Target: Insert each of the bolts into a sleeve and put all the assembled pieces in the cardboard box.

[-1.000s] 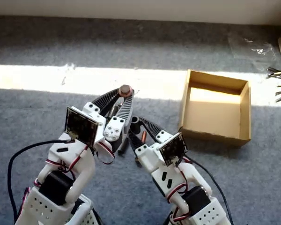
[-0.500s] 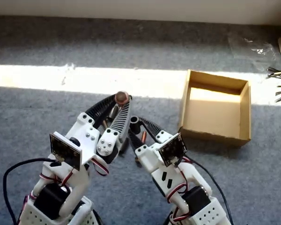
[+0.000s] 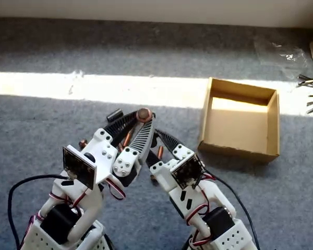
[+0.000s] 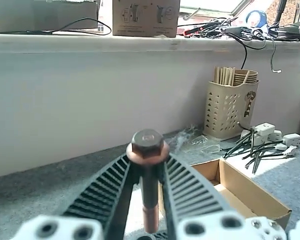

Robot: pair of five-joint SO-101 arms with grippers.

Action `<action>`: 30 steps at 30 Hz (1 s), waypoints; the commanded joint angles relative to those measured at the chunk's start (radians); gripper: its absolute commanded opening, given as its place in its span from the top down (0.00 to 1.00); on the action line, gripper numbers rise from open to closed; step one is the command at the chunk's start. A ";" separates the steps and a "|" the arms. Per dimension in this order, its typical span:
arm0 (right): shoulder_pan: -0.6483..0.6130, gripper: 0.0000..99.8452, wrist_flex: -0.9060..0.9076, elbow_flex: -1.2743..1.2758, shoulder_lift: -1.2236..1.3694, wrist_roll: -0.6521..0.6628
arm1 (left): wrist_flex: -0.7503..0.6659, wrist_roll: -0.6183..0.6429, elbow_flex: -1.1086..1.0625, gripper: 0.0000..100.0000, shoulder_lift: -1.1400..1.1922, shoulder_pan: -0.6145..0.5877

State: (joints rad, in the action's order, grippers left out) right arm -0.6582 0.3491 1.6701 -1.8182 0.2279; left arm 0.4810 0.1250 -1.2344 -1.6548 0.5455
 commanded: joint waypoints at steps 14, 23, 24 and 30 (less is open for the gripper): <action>0.056 1.00 -0.096 0.104 -0.007 0.011 | -0.006 0.005 0.030 0.99 -0.016 0.007; 0.013 1.00 -0.119 0.104 -0.005 0.034 | -0.009 0.005 0.059 0.99 -0.007 0.005; -0.005 1.00 -0.117 0.104 -0.002 0.068 | -0.009 0.005 0.059 0.99 -0.007 0.005; -0.028 1.00 -0.117 0.104 -0.004 0.107 | -0.008 0.005 0.058 0.99 -0.007 0.005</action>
State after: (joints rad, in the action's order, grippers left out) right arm -0.6690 0.2616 1.6701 -1.8167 0.3261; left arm 0.4810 0.1250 -1.2298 -1.6548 0.5378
